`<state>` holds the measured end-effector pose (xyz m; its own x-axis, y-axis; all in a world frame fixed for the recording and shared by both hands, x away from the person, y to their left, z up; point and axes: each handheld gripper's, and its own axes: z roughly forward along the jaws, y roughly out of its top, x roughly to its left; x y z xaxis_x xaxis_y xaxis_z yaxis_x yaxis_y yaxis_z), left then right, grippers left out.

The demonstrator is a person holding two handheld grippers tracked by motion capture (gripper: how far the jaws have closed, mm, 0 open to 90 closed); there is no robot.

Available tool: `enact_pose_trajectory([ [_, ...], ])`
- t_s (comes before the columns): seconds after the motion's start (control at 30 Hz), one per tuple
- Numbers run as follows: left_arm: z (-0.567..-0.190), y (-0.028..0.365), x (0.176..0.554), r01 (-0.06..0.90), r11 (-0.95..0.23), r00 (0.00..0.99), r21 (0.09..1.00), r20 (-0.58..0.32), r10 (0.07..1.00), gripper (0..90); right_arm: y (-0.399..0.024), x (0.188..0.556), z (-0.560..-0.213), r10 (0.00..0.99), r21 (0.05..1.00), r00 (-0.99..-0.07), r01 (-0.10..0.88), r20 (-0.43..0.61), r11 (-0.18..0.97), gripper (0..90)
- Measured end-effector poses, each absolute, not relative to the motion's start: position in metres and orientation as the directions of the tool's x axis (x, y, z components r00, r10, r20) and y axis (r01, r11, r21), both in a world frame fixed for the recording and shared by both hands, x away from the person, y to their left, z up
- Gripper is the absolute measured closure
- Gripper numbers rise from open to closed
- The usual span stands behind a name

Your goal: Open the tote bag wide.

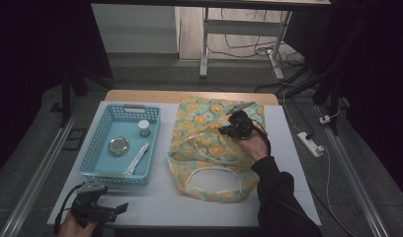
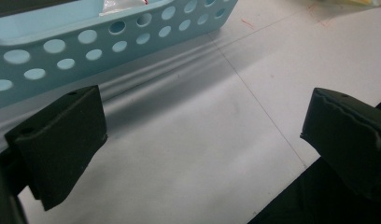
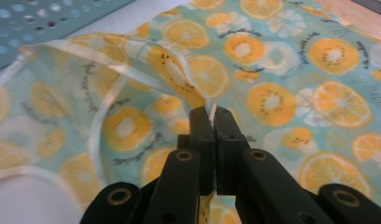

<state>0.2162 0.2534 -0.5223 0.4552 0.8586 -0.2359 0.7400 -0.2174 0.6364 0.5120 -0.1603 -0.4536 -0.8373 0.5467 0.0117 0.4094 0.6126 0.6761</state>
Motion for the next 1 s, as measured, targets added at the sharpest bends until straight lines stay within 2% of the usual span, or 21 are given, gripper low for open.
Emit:
enact_pose_trajectory([
  [0.5, -0.522, 0.253, 0.217, 0.742, -0.217, 0.455, 0.634, -0.239, 0.858, 0.3, -0.154, 0.550, -0.475, 0.607, 0.660, -0.794, 0.444, -0.024, 0.606, 88.4],
  [0.7, -0.522, 0.253, 0.217, 0.743, -0.218, 0.456, 0.633, -0.240, 0.857, 0.4, -0.158, 0.560, -0.502, 0.631, 0.613, -0.776, 0.487, -0.024, 0.622, 87.1],
  [0.8, -0.522, 0.254, 0.217, 0.743, -0.217, 0.455, 0.633, -0.240, 0.858, 0.4, -0.158, 0.559, -0.506, 0.631, 0.612, -0.775, 0.490, -0.021, 0.621, 84.9],
  [0.97, -0.522, 0.253, 0.217, 0.744, -0.216, 0.453, 0.632, -0.240, 0.859, 0.5, -0.161, 0.555, -0.491, 0.641, 0.653, -0.767, 0.483, -0.006, 0.583, 66.6],
  [1.0, -0.522, 0.253, 0.217, 0.744, -0.217, 0.453, 0.631, -0.239, 0.859, 0.5, -0.161, 0.555, -0.491, 0.641, 0.653, -0.767, 0.483, -0.006, 0.583, 66.6],
])
